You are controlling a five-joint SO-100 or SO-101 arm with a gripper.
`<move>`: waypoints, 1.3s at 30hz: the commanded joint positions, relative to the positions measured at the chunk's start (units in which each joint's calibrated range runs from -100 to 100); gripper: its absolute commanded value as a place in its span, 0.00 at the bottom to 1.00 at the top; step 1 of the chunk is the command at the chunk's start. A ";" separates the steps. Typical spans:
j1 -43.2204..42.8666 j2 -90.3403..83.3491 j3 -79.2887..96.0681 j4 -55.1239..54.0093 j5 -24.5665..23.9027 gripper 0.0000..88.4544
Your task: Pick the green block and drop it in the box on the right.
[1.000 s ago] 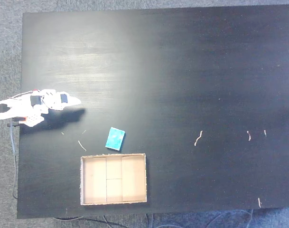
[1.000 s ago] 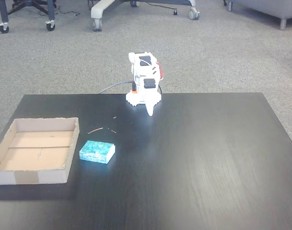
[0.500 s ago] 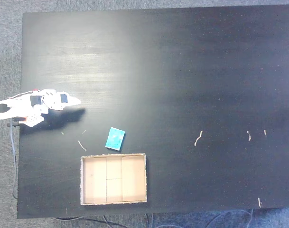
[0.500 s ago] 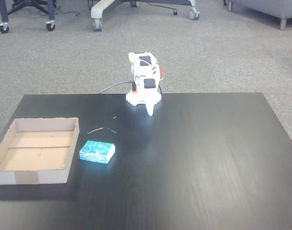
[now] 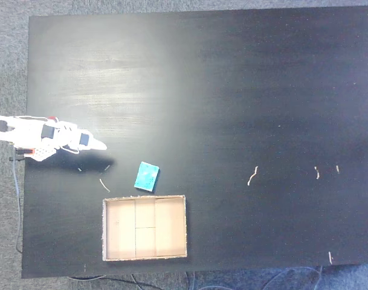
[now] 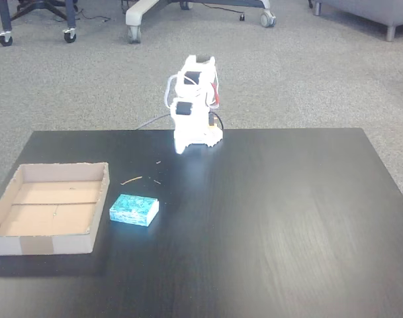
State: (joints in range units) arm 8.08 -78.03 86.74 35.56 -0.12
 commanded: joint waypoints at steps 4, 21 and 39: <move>8.85 40.86 -31.89 0.94 -3.03 0.35; 12.91 93.19 -85.11 21.58 -4.44 0.63; 8.77 117.06 -112.21 28.68 0.78 0.25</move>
State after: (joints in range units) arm 17.81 38.10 -23.99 62.71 -0.12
